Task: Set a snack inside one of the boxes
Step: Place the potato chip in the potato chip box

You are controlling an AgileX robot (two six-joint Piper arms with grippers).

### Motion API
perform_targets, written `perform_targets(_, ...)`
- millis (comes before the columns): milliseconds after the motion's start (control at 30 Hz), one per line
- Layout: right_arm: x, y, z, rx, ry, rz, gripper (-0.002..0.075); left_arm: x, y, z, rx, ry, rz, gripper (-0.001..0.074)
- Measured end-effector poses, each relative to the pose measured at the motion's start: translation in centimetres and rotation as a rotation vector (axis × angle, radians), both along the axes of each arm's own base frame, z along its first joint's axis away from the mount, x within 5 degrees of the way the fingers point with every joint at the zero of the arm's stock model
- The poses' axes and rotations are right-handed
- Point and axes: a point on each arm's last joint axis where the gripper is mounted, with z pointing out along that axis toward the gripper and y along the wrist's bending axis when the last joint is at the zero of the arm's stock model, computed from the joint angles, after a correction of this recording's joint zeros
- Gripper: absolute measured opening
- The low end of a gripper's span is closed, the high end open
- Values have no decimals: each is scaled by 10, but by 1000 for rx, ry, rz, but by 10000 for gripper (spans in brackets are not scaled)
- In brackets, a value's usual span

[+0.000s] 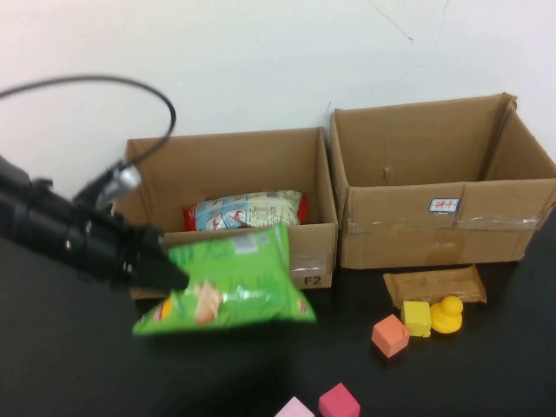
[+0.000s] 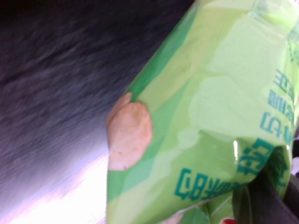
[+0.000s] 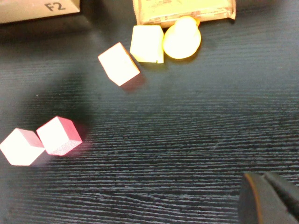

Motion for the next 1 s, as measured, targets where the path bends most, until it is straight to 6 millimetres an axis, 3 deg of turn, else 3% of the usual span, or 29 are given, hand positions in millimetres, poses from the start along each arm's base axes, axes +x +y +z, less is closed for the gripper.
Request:
perform_targets(200, 0, 0, 0, 1, 0, -1, -3, 23, -5, 48, -90, -142, 32, 5)
perform_targets(467, 1, 0, 1, 0, -11, -5, -3, 56, -2, 118, -77, -384, 109, 5)
perform_targets(600, 1, 0, 1, 1, -15, -7, -3, 74, 3, 122, -27, -439, 139, 5)
perform_targets(733, 1, 0, 1, 2, -16, -8, -3, 91, 5, 99, -1, -414, 155, 29)
perform_targets(800, 1, 0, 1, 3, -17, -9, -3, 98, 6, 83, 10, -386, 158, 109)
perform_targets(900, 1, 0, 1, 3, -18, -8, -3, 106, 9, 68, 35, -380, 181, 328)
perform_targets(1000, 1, 0, 1, -17, -26, 21, -3, 111, 12, 70, 58, -415, 210, 491)
